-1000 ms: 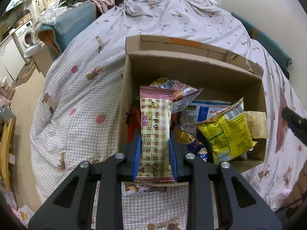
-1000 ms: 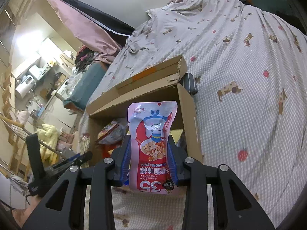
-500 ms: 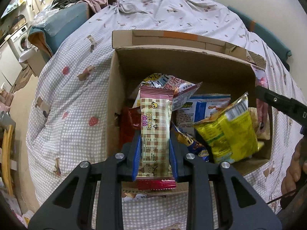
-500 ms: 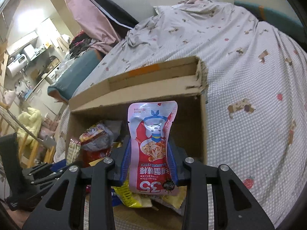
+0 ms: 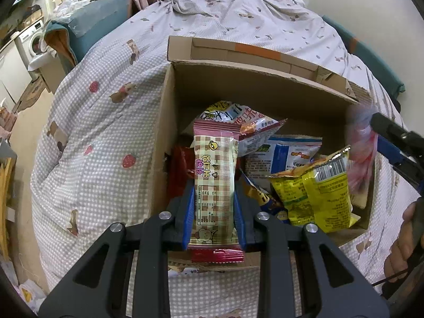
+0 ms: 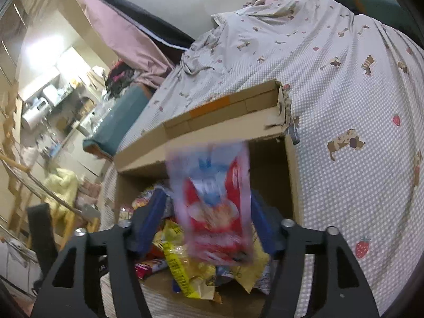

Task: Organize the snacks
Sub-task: 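Lower both held snacks into the box and open both grippers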

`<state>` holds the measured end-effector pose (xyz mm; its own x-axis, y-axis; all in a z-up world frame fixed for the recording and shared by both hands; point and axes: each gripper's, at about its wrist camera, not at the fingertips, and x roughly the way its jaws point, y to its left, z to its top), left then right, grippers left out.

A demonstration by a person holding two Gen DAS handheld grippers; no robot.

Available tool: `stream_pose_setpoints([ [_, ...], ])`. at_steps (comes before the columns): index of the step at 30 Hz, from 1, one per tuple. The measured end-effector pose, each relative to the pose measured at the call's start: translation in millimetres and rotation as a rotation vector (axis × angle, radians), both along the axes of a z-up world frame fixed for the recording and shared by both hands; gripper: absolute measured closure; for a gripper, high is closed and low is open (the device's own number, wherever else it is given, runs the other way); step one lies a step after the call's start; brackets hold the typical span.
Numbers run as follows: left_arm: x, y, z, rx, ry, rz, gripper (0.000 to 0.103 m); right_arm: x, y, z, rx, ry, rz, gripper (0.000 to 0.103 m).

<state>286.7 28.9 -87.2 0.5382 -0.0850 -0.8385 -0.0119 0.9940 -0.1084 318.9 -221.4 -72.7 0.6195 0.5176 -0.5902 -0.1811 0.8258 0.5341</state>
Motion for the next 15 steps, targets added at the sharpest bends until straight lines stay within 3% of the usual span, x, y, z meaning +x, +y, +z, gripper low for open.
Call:
stream_pose_setpoints([
  [3, -0.6, 1.0, 1.1, -0.004, -0.001, 0.004, 0.079, -2.7, -2.9, 7.7, 0.009, -0.028, -0.003, 0.032],
  [5, -1.2, 0.9, 2.0, -0.011, -0.001, 0.001, 0.078, -3.4, -4.1, 12.2, 0.014, -0.041, -0.006, 0.018],
  [6, -1.8, 0.1, 2.3, -0.011, 0.000, -0.005, 0.074, -4.5, -4.8, 13.7, 0.014, -0.048, -0.011, 0.015],
  [8, -4.3, -1.2, 4.4, -0.024, -0.007, -0.019, 0.065, -5.3, -5.7, 14.5, 0.013, -0.051, -0.015, 0.014],
  [12, -4.8, -6.5, 8.4, -0.014, -0.020, -0.038, 0.060, -1.9, -5.9, 9.0, 0.010, -0.019, -0.019, 0.014],
  [15, -6.2, -6.3, 10.0, -0.016, -0.032, -0.032, 0.042, -0.8, -5.5, 4.4, -0.002, 0.002, -0.023, 0.014],
])
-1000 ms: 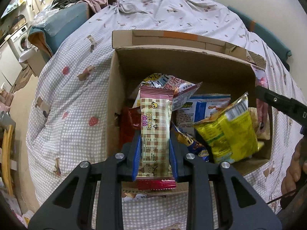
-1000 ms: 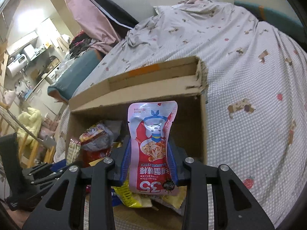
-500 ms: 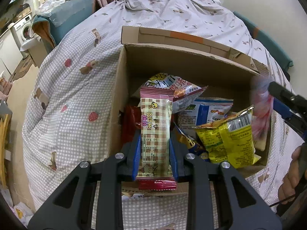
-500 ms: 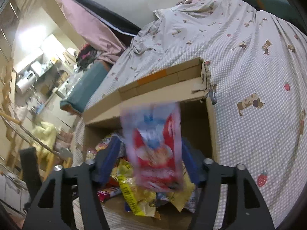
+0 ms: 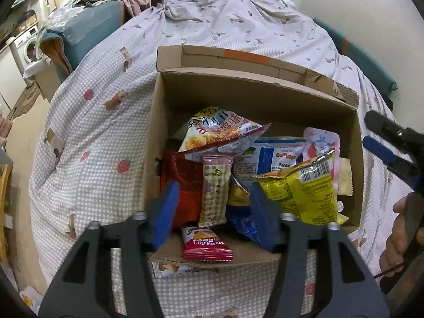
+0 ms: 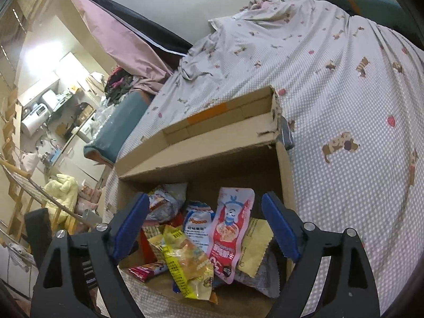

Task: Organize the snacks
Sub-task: 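Lower both held snacks into the box and open both grippers, then move both open grippers away from the box toward the remaining snacks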

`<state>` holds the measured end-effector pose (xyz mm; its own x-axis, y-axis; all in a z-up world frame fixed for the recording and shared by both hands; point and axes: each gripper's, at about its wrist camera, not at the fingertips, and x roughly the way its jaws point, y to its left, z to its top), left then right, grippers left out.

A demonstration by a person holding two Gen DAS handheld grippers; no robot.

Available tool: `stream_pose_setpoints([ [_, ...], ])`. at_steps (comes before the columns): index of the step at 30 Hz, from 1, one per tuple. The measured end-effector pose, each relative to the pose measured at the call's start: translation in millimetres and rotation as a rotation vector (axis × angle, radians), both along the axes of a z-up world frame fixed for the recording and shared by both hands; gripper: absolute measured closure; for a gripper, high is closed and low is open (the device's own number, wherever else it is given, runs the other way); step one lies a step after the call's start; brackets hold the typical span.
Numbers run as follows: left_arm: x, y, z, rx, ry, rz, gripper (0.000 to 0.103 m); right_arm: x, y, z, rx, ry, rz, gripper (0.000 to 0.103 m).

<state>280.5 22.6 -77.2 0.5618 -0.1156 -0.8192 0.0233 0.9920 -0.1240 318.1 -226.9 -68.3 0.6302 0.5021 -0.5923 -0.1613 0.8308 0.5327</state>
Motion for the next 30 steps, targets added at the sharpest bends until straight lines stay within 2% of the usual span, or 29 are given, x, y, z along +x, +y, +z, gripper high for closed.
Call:
stream_pose_setpoints([
  [2, -1.2, 1.1, 2.1, 0.000, -0.013, 0.012, 0.032, 0.1, 0.9, -0.4, -0.009, 0.003, -0.001, 0.014],
  [7, -1.7, 4.1, 7.0, 0.009, -0.038, 0.031, 0.031, -1.2, 3.8, -0.2, -0.033, 0.000, 0.006, 0.013],
  [12, -5.1, 8.1, 14.0, 0.008, -0.068, 0.052, 0.028, -3.6, 10.6, 0.7, -0.093, -0.013, 0.013, 0.007],
  [16, -10.4, 11.2, 25.8, 0.002, -0.125, 0.069, 0.007, -7.5, 9.9, 4.1, -0.112, -0.029, -0.002, 0.000],
  [22, -18.5, 19.1, 37.1, -0.010, -0.161, 0.115, 0.005, -17.3, 2.4, 11.0, -0.126, -0.059, -0.042, 0.000],
  [27, -27.2, 24.9, 40.1, -0.011, -0.155, 0.132, 0.005, -32.0, -3.4, 18.8, -0.149, -0.103, -0.080, 0.000],
  [30, -33.1, 24.8, 42.8, 0.001, -0.157, 0.135, 0.005, -38.8, -4.7, 21.6, -0.167, -0.098, -0.082, 0.000],
])
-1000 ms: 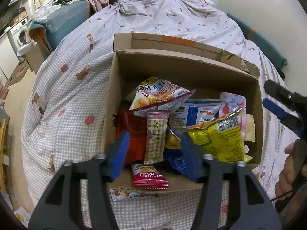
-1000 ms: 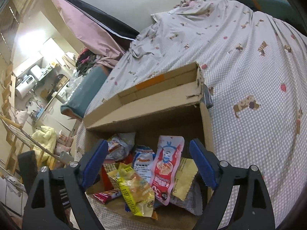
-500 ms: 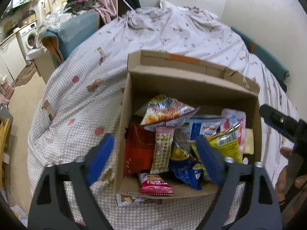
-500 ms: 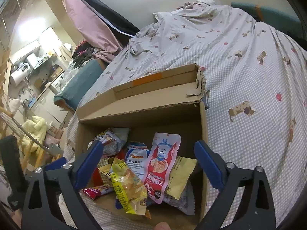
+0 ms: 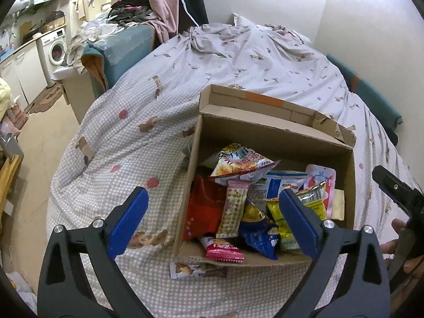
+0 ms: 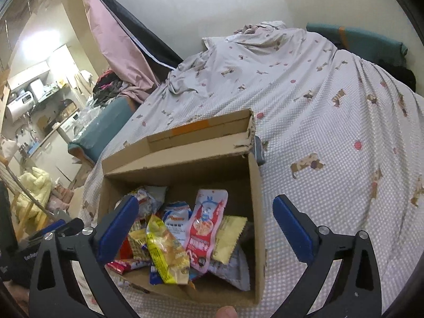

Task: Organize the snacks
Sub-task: 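Move both open grippers away from the box toward the remaining snacks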

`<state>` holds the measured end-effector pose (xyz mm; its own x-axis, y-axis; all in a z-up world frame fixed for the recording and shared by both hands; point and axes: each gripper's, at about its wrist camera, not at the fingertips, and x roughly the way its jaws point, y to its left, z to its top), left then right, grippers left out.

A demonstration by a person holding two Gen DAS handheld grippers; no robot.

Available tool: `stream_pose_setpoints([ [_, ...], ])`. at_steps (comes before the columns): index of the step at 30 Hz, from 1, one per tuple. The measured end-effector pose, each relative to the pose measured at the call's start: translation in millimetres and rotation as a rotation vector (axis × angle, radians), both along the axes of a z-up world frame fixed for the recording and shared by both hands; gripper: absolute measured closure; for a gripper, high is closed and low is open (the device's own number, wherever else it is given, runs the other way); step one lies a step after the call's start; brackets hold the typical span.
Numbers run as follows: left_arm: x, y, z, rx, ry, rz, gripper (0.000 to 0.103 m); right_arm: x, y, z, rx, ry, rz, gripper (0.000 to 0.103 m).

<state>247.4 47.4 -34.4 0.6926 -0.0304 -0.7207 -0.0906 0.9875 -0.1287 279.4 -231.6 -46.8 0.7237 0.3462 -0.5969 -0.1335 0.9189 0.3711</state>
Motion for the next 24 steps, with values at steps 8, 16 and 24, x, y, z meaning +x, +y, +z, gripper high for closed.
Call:
stream_pose_setpoints([
  [8, -21.6, -2.7, 6.8, 0.058, -0.009, -0.028, 0.005, -23.9, -0.2, 7.3, -0.002, 0.003, 0.009, 0.000],
  [16, -42.2, 9.5, -3.1, 0.049, 0.061, -0.010, 0.005, -52.8, 1.0, 4.2, -0.011, 0.046, 0.021, 0.000],
  [24, -65.5, 54.1, -34.0, 0.000, 0.171, 0.145, 0.005, -89.2, -11.4, -12.5, 0.055, 0.141, 0.024, 0.000],
])
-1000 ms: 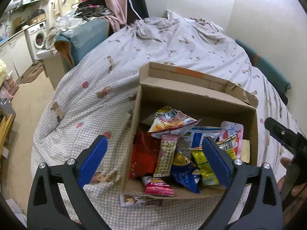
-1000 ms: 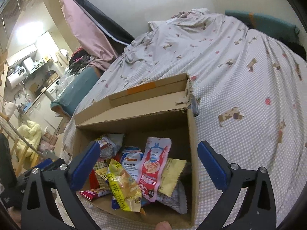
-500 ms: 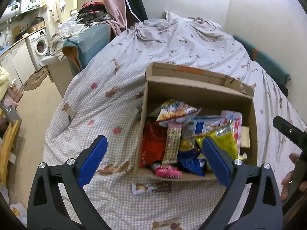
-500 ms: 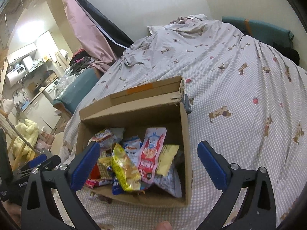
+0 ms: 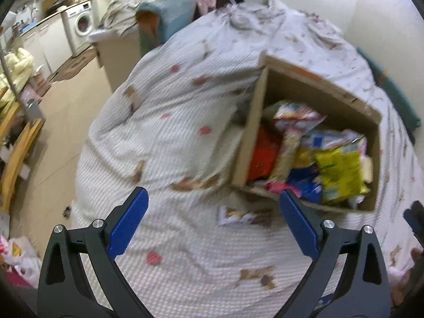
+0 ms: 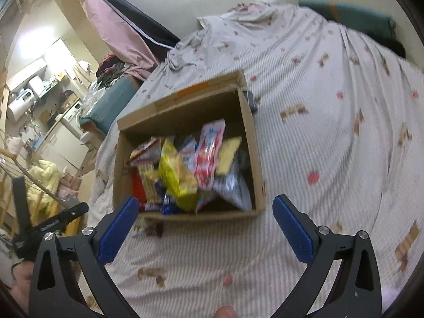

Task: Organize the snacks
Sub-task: 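Move both open grippers away from the box toward the remaining snacks, then grasp the brown-white chocolate bar with the left gripper while the right grasps the blue-white stick packet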

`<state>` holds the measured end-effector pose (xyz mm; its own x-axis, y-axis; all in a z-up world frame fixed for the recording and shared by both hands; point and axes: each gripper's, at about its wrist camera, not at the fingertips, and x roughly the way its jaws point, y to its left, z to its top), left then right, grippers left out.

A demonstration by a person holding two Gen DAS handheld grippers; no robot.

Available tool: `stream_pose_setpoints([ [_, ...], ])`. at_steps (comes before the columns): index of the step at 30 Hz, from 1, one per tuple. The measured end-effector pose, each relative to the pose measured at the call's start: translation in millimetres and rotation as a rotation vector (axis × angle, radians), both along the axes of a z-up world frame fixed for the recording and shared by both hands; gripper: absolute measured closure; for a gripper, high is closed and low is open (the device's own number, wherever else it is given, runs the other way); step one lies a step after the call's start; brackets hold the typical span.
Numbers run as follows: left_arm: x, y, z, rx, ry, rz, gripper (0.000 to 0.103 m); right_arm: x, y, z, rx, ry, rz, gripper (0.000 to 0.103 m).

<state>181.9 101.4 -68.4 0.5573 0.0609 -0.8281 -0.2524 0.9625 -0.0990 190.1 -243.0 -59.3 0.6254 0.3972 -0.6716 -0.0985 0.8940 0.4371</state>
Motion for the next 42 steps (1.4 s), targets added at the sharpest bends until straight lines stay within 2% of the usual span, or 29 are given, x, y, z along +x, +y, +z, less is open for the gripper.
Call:
stream_pose_setpoints([
  [3, -1.7, 3.7, -17.6, -0.012, 0.045, 0.002, 0.006, -8.9, -5.0, -8.3, -0.025, 0.033, -0.005, 0.000],
  [5, 3.3, -6.4, -33.9, 0.005, 0.091, -0.043, 0.006, -14.7, -7.9, -14.3, -0.040, 0.059, -0.004, 0.000],
  [7, 8.6, -19.2, -47.1, 0.037, 0.132, -0.078, 0.006, -18.1, -11.3, -19.4, -0.023, 0.086, -0.002, 0.000],
  [12, 24.6, -50.9, -79.6, 0.035, 0.190, -0.145, 0.005, -25.5, -22.5, -26.3, 0.012, 0.113, -0.025, 0.000],
  [18, 48.9, -69.8, -108.7, 0.116, 0.224, -0.188, 0.005, -28.4, -31.2, -27.7, 0.003, 0.121, -0.028, 0.000],
  [23, 57.2, -73.8, -127.1, 0.117, 0.243, -0.195, 0.005, -30.0, -38.8, -29.2, 0.007, 0.124, -0.032, 0.000],
  [28, 58.1, -81.3, -129.3, 0.142, 0.217, -0.219, 0.007, -29.4, -39.9, -32.9, 0.014, 0.142, -0.026, 0.000],
  [29, 58.2, -81.4, -128.5, 0.132, 0.214, -0.220, 0.017, -29.2, -38.5, -33.2, 0.010, 0.144, -0.019, 0.000],
  [32, 60.6, -83.9, -126.9, 0.117, 0.221, -0.234, 0.033, -29.0, -34.7, -32.7, -0.003, 0.142, -0.006, 0.000],
  [37, 54.5, -85.6, -116.5, 0.120, 0.199, -0.258, 0.039, -28.7, -30.4, -35.9, -0.029, 0.157, 0.008, 0.000],
  [40, 46.3, -80.9, -108.0, 0.111, 0.199, -0.250, 0.039, -27.9, -27.5, -37.8, -0.011, 0.180, 0.042, 0.000],
  [42, 34.4, -80.7, -101.5, 0.091, 0.203, -0.243, 0.039, -28.8, -24.8, -38.1, -0.038, 0.188, 0.056, 0.000],
])
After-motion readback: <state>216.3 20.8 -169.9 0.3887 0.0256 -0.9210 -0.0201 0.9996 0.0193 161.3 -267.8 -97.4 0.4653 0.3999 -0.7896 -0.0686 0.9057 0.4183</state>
